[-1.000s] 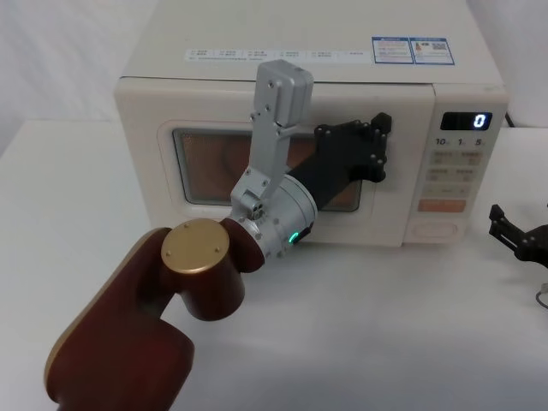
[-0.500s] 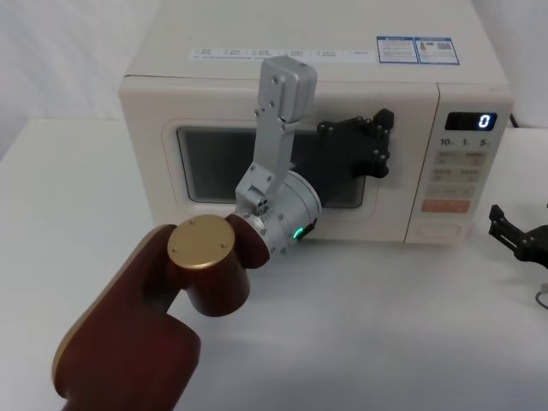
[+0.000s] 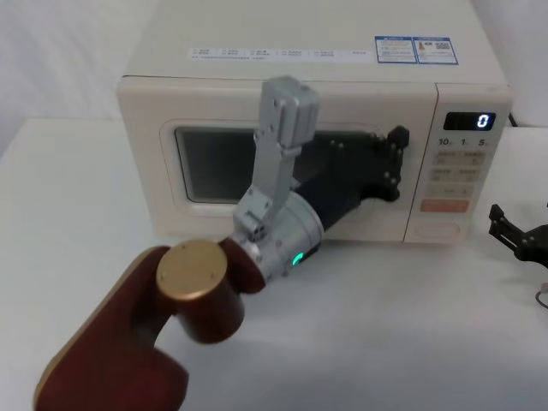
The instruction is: Press the button to open the microwave door with one hand; close the microwave door with the other hand.
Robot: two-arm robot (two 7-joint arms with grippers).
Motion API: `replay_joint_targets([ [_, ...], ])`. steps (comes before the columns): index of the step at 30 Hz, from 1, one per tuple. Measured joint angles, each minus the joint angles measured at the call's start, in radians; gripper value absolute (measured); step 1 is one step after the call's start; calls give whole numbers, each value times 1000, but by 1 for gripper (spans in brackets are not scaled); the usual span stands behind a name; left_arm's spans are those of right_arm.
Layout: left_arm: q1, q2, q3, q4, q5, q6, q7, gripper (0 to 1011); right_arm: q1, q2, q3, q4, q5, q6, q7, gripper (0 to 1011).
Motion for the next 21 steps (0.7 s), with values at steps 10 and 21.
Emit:
replay_joint_targets([
  [10,137,65,-15,-127,47,-11,56,0,0,0,0,0,0,0,0,1002],
  [21,337,99,-100,-247,160,-62,208,0,0,0,0,0,0,0,0,1002],
])
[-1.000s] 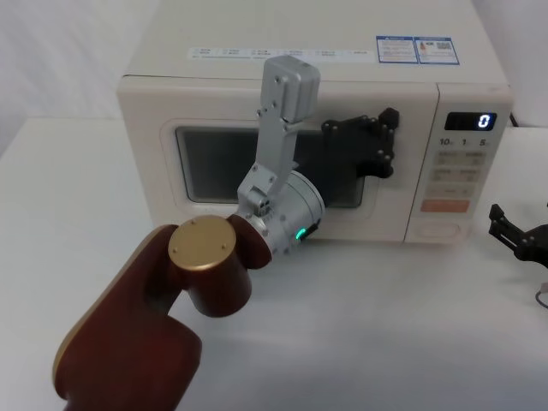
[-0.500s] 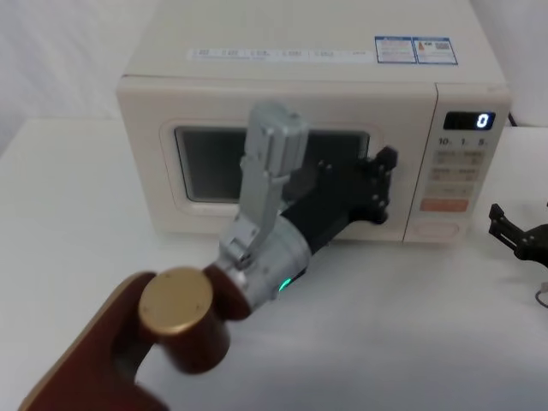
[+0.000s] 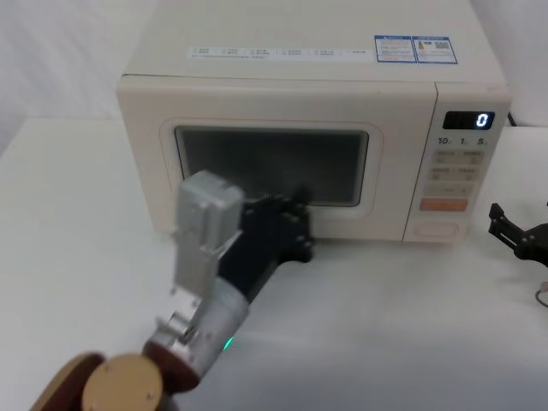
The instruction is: Press the button to open the microwave door with one hand; close the microwave door with the other hand.
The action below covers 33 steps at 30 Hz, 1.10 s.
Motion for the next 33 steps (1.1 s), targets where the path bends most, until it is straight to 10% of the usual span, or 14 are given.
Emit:
replay_joint_targets([
  [15,226,-16,-204,-79,6,-43,146,0,0,0,0,0,0,0,0,1003],
  [33,286,-50,-358,-40,-37,-81,155,0,0,0,0,0,0,0,0,1002],
])
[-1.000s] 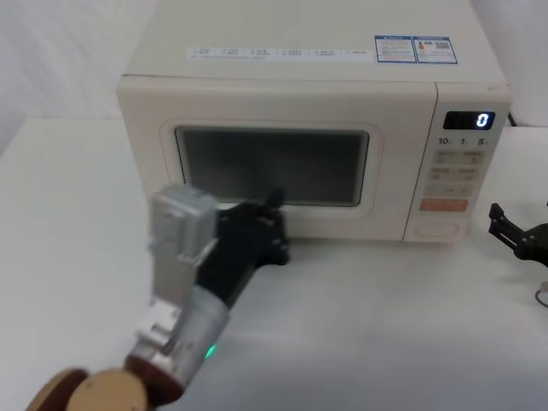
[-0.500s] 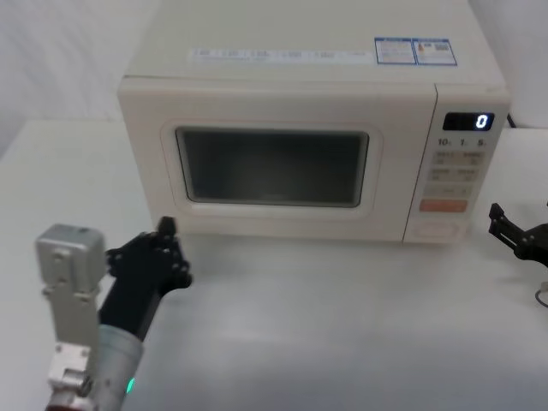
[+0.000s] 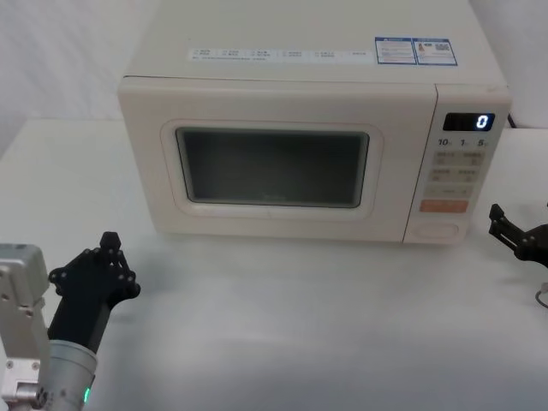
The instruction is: Press the button to open the microwave door with one hand; close the microwave door with the other hand.
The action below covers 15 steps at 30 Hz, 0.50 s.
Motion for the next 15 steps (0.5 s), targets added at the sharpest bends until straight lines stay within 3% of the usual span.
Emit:
replay_joint_targets([
  [7,-8,-15,-15,36,-11,-4,-26,0,0,0,0,0,0,0,0,1002],
  [15,-32,-29,-19,78,28,38,-26,0,0,0,0,0,0,0,0,1002],
])
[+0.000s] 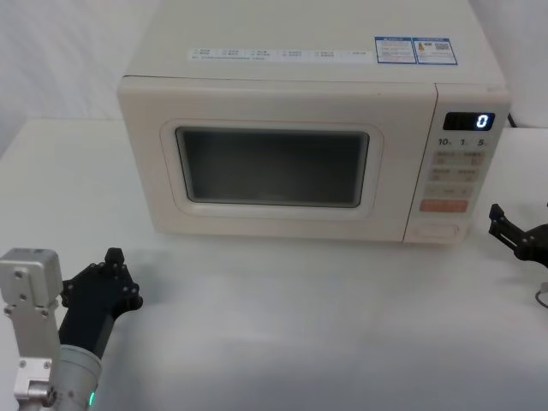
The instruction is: Press the button to open the microwave door with one hand; close the microwave door with the other hand.
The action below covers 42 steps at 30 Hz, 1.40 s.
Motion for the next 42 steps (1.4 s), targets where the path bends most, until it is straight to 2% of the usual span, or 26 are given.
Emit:
replay_joint_targets([
  [14,-31,-28,-18,42,18,5,-43,0,0,0,0,0,0,0,0,1002],
  [31,-31,-23,-16,41,18,5,-43,0,0,0,0,0,0,0,0,1002],
  [37,-30,-23,-15,40,18,4,-43,119,0,0,0,0,0,0,0,1002],
  [42,-30,-22,-15,40,18,5,-43,283,0,0,0,0,0,0,0,1002],
])
